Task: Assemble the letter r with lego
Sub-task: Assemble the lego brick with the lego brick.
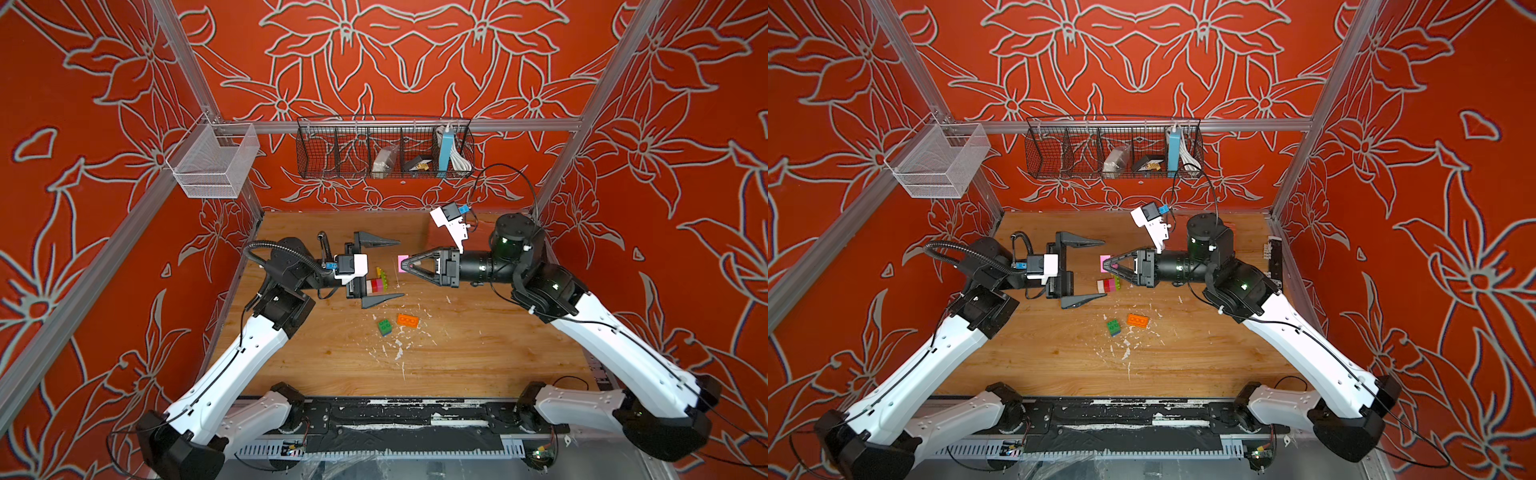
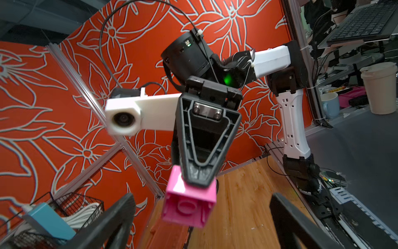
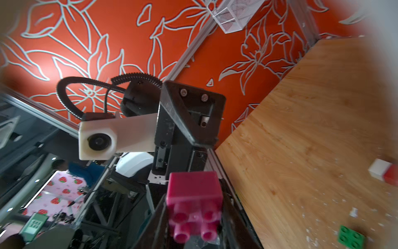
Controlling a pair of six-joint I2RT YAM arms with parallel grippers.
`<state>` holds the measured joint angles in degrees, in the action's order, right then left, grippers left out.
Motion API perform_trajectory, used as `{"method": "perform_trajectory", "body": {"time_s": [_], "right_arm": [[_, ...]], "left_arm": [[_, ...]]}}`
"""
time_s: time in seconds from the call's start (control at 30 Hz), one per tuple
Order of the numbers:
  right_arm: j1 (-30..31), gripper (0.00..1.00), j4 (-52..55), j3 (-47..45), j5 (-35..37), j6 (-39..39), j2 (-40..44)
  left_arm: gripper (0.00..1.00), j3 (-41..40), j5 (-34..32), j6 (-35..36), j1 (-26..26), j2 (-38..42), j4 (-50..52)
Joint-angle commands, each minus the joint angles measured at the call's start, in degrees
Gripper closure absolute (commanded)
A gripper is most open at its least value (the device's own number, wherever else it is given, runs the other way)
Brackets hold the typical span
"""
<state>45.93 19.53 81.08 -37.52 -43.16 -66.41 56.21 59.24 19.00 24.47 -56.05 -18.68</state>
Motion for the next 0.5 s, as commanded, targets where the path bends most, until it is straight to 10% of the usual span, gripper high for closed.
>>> {"method": "perform_trajectory", "body": {"time_s": [0.0,0.3,0.47], "right_arm": [[0.13,1.00,12.94,1.36,15.76,8.26,2.39],[0.15,1.00,38.30,1.84,44.42,7.78,-2.93],[0.50,1.00,48.79,5.26,47.59,7.55,-10.69]], "left_arm": [[0.01,-4.68,-9.37,-9.28,0.40,5.21,2.77],[0.01,-5.48,-45.54,-30.72,0.74,10.95,35.65],[0.01,-1.72,-47.65,-36.26,0.77,6.07,50.78]]}}
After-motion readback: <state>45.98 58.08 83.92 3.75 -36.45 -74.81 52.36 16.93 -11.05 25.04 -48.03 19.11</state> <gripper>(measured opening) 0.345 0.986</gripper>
